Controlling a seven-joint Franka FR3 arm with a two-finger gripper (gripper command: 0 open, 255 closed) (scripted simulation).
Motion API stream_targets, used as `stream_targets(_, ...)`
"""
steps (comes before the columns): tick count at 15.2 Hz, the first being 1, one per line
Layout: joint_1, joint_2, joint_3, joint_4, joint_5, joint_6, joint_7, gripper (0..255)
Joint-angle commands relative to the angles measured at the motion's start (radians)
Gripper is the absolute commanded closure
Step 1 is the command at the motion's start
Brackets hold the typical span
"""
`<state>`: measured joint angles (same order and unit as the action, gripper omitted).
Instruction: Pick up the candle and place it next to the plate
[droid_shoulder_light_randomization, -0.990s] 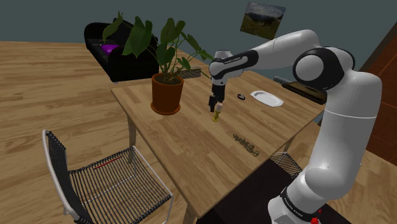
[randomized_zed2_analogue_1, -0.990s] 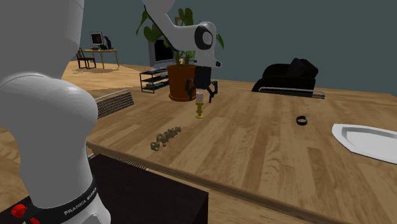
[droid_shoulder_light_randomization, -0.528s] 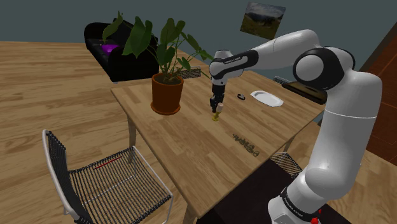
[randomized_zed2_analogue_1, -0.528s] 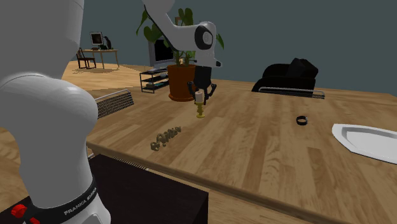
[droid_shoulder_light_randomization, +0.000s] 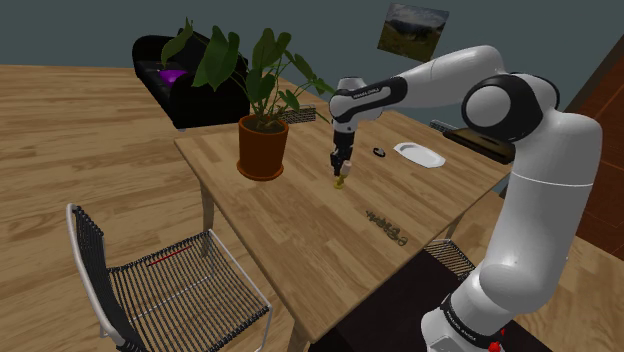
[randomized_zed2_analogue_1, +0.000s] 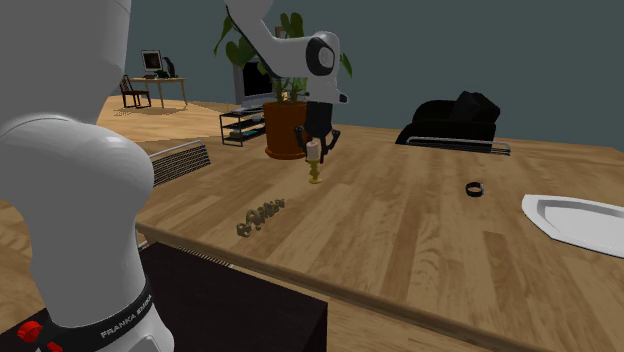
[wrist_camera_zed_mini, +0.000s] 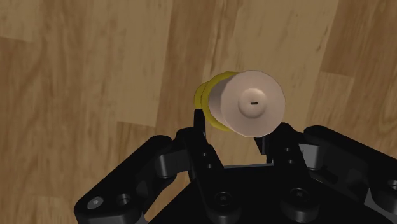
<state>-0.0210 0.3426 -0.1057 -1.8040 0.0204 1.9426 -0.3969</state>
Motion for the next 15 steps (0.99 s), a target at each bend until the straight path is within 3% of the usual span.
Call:
stream_targets(1, 0.001, -0.01, 0.0, 0.01, -0.001, -0.021, 0.001, 255)
stream_targets(15, 0.002, -0.071, -0.003, 0.117, -0.008, -0.188, 0.004, 255)
